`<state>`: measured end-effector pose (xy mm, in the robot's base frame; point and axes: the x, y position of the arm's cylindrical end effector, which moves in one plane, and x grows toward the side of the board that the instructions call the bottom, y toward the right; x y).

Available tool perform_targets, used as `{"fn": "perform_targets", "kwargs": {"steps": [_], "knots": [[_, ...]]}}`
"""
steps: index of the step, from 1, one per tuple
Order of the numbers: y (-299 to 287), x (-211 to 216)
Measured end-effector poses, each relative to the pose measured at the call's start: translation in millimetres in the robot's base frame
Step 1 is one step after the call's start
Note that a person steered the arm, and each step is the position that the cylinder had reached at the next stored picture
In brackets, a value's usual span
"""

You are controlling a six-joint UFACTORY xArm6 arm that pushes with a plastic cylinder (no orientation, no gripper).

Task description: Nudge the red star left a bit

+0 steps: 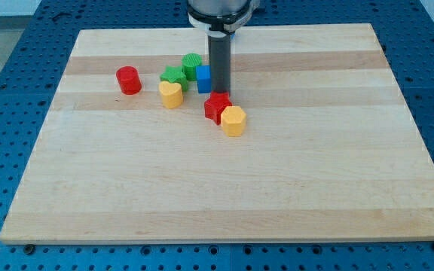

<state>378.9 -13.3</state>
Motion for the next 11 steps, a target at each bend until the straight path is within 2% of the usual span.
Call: {"fn": "perform_targets", "kwargs": {"steps": [1, 3, 4, 8, 10, 11], "knots": [[8.2, -7.7], [52.2, -56.0], [61.6, -60.0], [49.2, 1.6], [-10.8, -5.7], [-11.8, -23.1]]}}
